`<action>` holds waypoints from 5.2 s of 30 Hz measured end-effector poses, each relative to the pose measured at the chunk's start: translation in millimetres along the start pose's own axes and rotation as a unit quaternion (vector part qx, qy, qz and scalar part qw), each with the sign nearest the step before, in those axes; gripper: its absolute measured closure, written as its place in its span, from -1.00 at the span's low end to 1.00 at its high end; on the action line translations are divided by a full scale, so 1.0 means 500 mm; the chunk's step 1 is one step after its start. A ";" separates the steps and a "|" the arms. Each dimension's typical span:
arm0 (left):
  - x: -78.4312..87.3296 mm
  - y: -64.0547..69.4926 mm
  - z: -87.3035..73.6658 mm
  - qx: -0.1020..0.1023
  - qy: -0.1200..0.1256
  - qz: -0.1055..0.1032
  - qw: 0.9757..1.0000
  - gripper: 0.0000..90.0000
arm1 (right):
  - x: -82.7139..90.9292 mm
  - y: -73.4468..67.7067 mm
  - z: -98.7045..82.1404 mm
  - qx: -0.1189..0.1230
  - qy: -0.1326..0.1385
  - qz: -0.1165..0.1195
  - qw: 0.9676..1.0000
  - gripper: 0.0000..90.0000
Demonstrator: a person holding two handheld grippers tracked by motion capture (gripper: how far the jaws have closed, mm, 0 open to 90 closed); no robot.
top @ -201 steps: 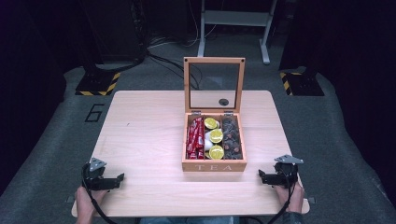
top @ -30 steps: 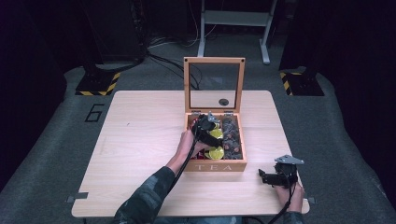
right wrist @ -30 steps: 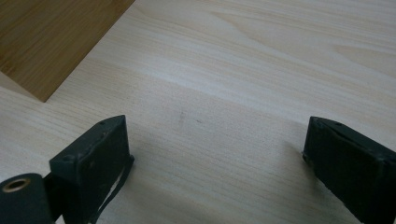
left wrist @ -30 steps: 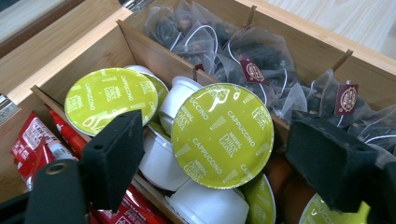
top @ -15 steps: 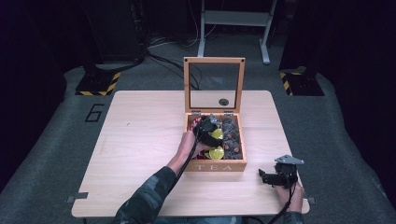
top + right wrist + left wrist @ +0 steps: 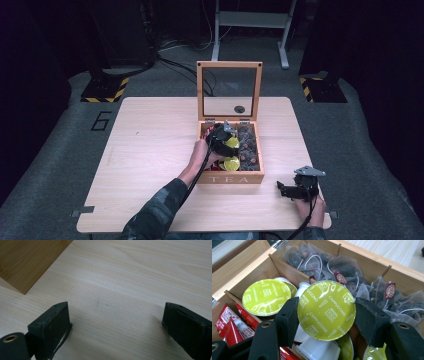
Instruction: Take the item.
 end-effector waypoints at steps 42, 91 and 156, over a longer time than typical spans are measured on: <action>0.156 0.022 -0.001 -0.001 0.068 0.006 0.998 -0.14 | 0.000 0.000 0.000 0.000 0.001 0.000 1.000 -0.84; 0.344 -0.042 -0.125 0.044 0.130 0.099 0.986 -0.14 | 0.001 0.000 -0.001 0.001 0.002 -0.001 1.000 -0.82; 0.378 -0.167 -0.347 0.184 0.133 0.164 0.960 -0.14 | 0.001 -0.001 0.000 -0.003 0.001 -0.002 1.000 -0.82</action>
Point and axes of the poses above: each handheld gripper's, and its own axes: x roughly backward along the jaws, z roughly out of its top, y roughly to its right, the point moved 2 cm from there along -x, roughly forward along the jaws, and after that the axes turned 15 degrees about -z, right-handed, at the moved point
